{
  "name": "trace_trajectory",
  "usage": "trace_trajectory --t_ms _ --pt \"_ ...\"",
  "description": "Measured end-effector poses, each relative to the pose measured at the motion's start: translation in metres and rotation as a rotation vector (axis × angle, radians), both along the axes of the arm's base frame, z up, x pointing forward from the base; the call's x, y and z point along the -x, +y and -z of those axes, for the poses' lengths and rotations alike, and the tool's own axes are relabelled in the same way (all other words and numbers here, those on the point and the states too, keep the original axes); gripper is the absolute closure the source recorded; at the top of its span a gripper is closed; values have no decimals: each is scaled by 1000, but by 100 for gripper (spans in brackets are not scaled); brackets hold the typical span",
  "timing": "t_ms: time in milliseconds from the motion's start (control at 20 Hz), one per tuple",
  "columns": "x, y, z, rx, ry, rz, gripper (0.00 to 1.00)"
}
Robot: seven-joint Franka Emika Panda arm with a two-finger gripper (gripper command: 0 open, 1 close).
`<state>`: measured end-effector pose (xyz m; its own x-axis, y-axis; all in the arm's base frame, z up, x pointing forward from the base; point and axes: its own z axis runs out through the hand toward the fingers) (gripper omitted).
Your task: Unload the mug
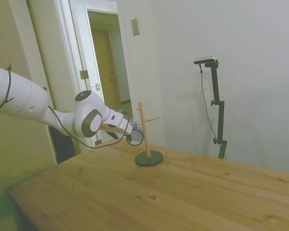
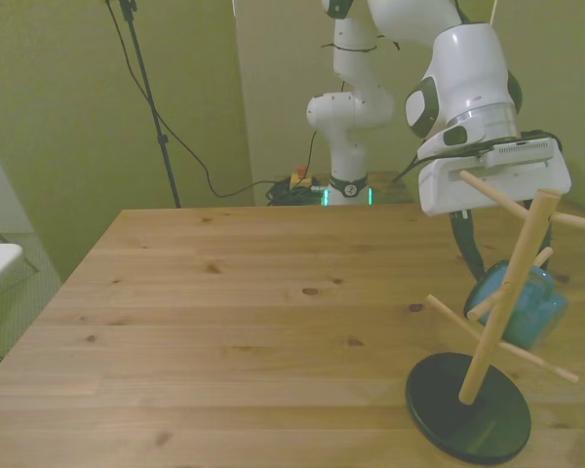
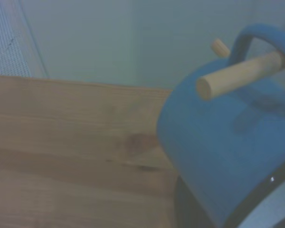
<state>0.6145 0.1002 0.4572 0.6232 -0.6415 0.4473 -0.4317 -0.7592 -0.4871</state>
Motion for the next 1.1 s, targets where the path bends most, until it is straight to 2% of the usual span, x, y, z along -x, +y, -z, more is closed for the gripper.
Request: trace_trajectory --t_ms 250,500,550,1100 --pt "-12 0 9 28 -62 -14 0" --pt "-24 6 20 26 -82 -17 0" --pt "-26 8 21 25 -83 -20 100" --pt "-26 18 18 18 -105 -37 100"
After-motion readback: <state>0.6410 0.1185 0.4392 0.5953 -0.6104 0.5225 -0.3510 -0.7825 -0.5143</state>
